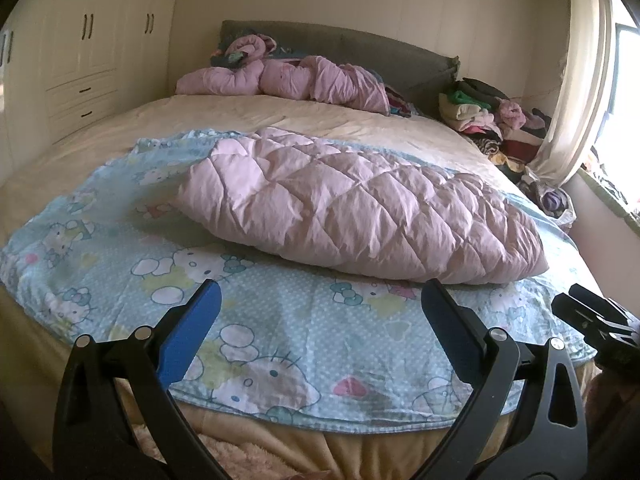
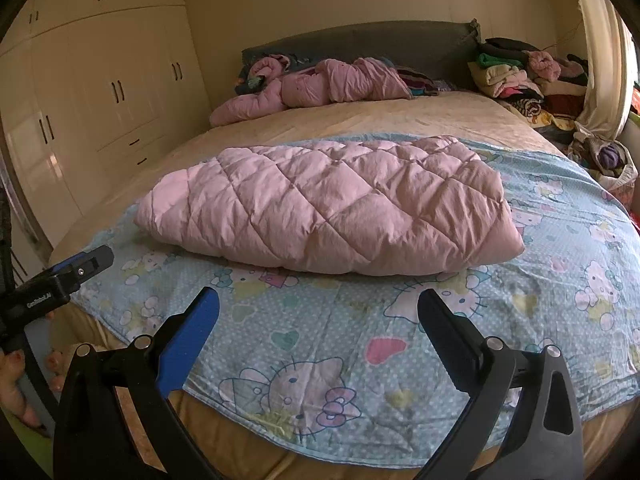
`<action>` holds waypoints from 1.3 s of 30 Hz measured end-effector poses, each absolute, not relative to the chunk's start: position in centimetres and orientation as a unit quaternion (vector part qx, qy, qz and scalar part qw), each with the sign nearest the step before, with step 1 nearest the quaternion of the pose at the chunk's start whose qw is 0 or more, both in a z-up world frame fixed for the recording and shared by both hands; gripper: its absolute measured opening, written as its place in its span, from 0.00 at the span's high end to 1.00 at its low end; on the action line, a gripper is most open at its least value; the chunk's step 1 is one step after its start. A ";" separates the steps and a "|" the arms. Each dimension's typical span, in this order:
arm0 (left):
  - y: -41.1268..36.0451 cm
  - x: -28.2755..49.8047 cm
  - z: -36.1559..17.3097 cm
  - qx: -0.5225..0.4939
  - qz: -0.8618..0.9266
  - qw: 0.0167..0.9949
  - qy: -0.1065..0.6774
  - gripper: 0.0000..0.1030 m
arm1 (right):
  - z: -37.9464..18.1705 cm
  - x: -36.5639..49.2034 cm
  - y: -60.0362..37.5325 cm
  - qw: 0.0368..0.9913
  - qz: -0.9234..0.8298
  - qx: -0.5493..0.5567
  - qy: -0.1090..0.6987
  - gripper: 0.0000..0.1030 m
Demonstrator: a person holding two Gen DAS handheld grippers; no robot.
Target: Fold large clothes
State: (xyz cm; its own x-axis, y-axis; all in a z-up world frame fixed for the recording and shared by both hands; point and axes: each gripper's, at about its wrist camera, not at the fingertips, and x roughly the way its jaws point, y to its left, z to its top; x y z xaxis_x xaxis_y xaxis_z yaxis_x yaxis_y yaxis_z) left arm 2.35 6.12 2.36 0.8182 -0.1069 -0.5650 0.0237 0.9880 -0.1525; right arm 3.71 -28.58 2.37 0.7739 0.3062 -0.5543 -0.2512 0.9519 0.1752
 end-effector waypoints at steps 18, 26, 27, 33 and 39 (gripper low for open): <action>6.1 2.5 2.0 -0.067 -0.032 0.950 0.303 0.09 | 2.5 3.5 -28.4 0.940 0.150 0.047 0.304 0.04; 6.1 2.5 2.0 -0.067 -0.032 0.950 0.303 0.09 | 2.6 3.4 -28.5 0.940 0.151 0.047 0.304 0.04; 6.2 2.5 2.0 -0.067 -0.032 0.950 0.304 0.09 | 2.5 3.5 -28.5 0.940 0.151 0.047 0.304 0.04; 6.2 2.5 1.9 -0.067 -0.032 0.950 0.304 0.09 | 2.6 3.4 -28.4 0.939 0.152 0.048 0.303 0.04; 6.2 2.6 2.0 -0.066 -0.032 0.950 0.304 0.09 | 2.8 3.3 -28.3 0.939 0.152 0.047 0.304 0.04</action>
